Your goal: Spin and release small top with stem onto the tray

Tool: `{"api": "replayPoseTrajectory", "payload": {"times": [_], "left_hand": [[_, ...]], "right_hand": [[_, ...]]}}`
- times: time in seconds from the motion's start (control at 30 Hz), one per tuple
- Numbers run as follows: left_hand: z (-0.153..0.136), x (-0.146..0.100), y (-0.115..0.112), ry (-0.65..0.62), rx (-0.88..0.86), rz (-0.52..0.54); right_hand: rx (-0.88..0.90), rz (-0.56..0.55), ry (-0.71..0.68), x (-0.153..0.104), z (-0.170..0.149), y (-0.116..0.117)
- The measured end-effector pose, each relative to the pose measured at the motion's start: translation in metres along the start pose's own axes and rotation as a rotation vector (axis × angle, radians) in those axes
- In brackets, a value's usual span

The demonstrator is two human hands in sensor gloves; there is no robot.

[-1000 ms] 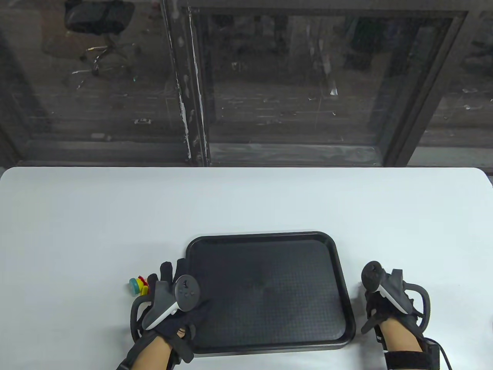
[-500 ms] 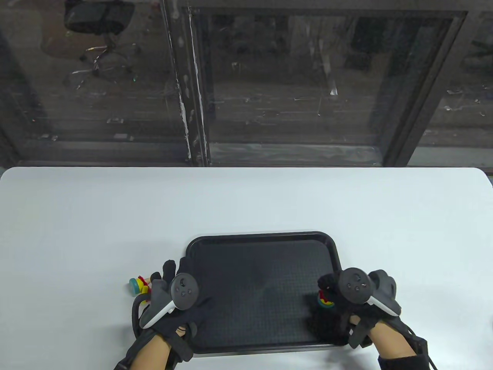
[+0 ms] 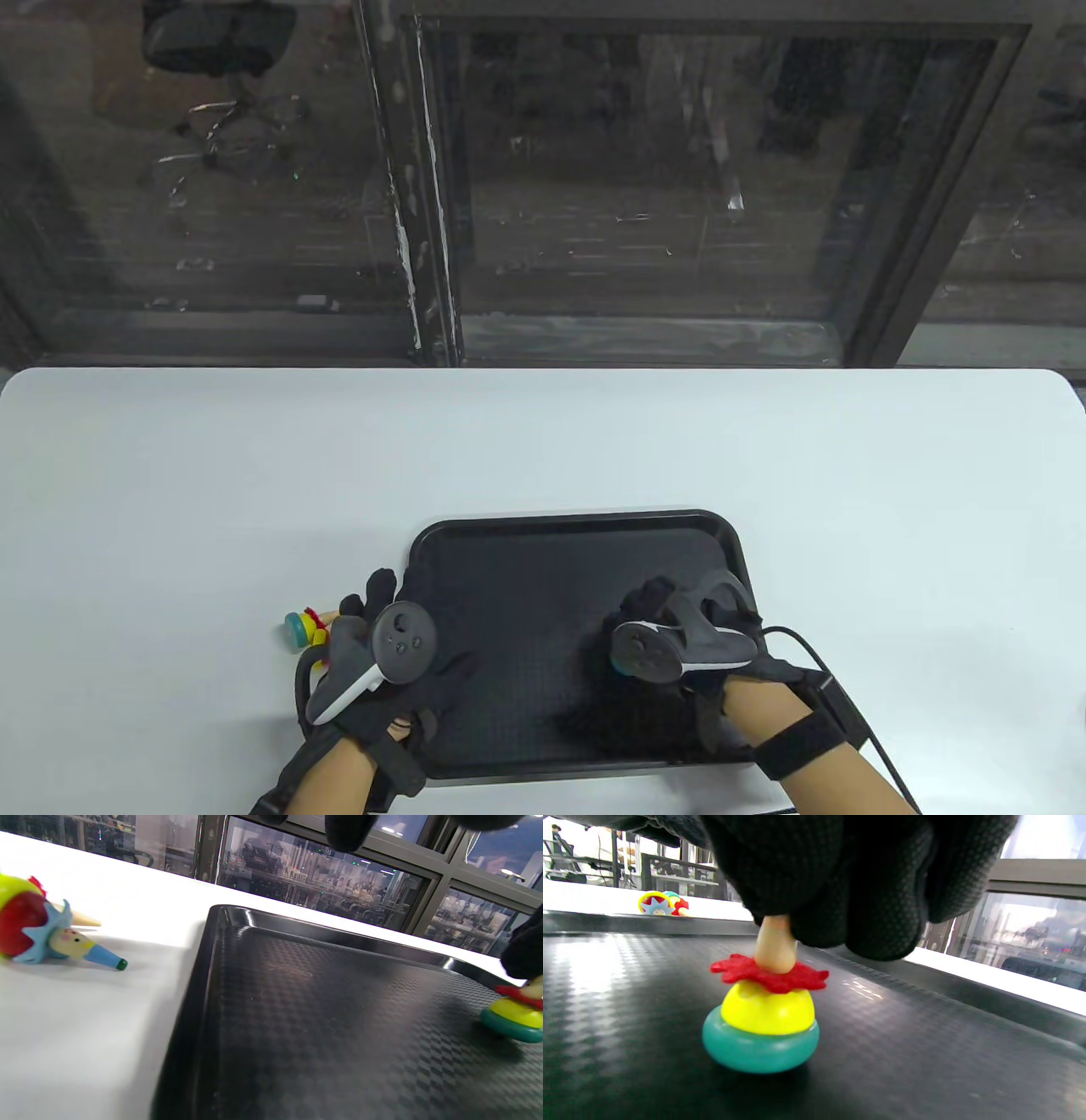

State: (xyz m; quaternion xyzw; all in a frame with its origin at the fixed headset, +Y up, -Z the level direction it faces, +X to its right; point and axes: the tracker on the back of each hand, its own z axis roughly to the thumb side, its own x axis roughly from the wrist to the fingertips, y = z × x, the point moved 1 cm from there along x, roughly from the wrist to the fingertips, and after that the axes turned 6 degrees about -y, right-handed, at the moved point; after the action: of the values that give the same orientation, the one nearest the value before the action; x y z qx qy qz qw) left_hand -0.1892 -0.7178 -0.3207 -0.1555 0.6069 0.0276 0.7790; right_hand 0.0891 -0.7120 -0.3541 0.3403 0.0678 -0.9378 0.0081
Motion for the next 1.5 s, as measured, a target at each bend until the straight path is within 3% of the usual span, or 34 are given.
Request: {"api": "replayPoseTrajectory", "payload": {"times": [0.2, 0.3, 0.33, 0.47, 0.57, 0.63, 0.77, 0.8, 0.9, 1.0, 1.07, 1.2, 1.3, 1.5], "left_hand": [[-0.003, 0.0, 0.002, 0.004, -0.033, 0.012], [-0.009, -0.002, 0.01, 0.048, -0.043, 0.034], [-0.014, -0.004, 0.014, 0.08, -0.054, 0.062], [-0.054, -0.019, 0.029, 0.308, -0.169, 0.211], [-0.08, -0.028, 0.035, 0.47, -0.217, 0.281], [-0.085, -0.028, 0.036, 0.509, -0.17, 0.301], [-0.072, -0.014, 0.02, 0.512, 0.113, 0.098], [-0.066, -0.009, 0.012, 0.515, 0.233, -0.012], [-0.061, 0.002, -0.005, 0.514, 0.393, -0.148], [-0.062, 0.008, -0.015, 0.528, 0.383, -0.15], [-0.064, 0.01, -0.021, 0.541, 0.423, -0.17], [-0.06, 0.013, -0.024, 0.52, 0.443, -0.121], [-0.057, 0.012, -0.021, 0.513, 0.455, -0.104], [-0.042, -0.002, 0.007, 0.361, 0.254, 0.188]], "right_hand": [[-0.017, -0.051, -0.024, 0.001, 0.003, 0.0], [-0.329, -0.081, 0.027, 0.001, 0.002, 0.002], [-0.352, -0.04, 0.081, 0.002, -0.003, 0.001], [-0.175, -0.134, 0.299, -0.026, -0.017, -0.028], [-0.152, -0.148, 0.429, -0.058, -0.03, -0.049], [-0.079, -0.126, 0.511, -0.081, -0.042, -0.055], [0.123, -0.051, 0.703, -0.129, -0.065, -0.056], [0.17, -0.05, 0.733, -0.14, -0.07, -0.053], [0.224, -0.038, 0.76, -0.158, -0.08, -0.044], [0.239, -0.049, 0.768, -0.165, -0.087, -0.027], [0.306, 0.028, 0.769, -0.164, -0.091, -0.013], [0.334, 0.087, 0.779, -0.165, -0.096, -0.002], [0.381, 0.055, 0.794, -0.171, -0.1, -0.002], [0.428, 0.041, 0.806, -0.176, -0.106, 0.0]]}}
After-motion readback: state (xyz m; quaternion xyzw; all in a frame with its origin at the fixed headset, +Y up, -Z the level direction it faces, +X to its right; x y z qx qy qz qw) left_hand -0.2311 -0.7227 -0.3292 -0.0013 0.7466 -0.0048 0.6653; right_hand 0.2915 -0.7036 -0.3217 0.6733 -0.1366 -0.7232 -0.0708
